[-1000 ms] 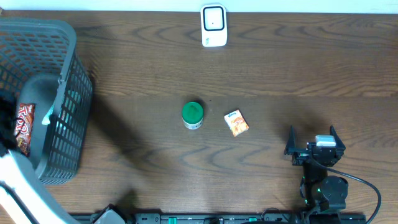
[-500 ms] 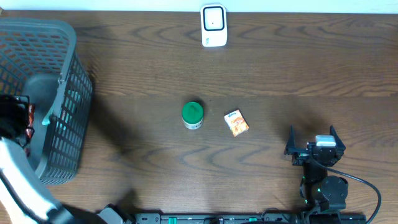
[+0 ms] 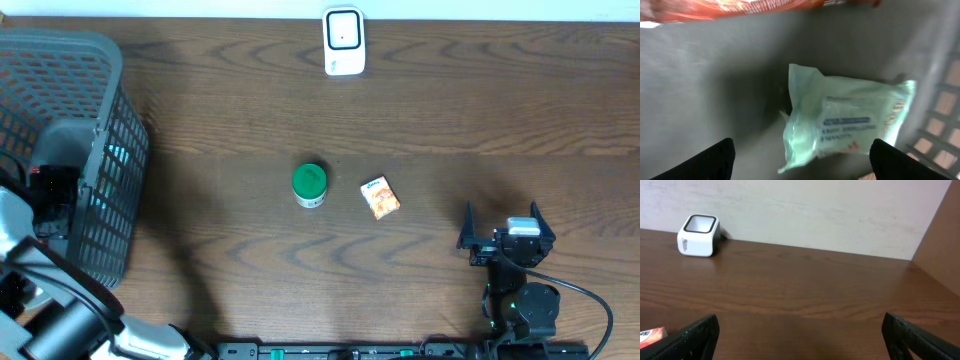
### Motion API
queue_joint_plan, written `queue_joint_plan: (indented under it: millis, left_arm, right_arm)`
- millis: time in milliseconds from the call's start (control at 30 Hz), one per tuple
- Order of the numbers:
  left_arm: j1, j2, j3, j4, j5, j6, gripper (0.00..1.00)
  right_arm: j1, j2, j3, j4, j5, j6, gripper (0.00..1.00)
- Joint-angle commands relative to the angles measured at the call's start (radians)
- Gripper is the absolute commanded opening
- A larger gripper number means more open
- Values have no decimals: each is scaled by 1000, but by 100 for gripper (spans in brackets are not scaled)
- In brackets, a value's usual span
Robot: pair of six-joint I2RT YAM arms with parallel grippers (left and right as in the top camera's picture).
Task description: Scan the item barcode
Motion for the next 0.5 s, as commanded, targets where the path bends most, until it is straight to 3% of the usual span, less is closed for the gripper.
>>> queue_joint_plan:
  millis: [0, 467]
  left_arm:
    - [3, 43, 0, -1, 48, 31, 87]
    - [3, 240, 0, 41, 179, 55, 88]
  right_arm:
    - [-10, -4, -1, -3, 9, 11, 99]
    - [-10, -4, -1, -3, 9, 11, 99]
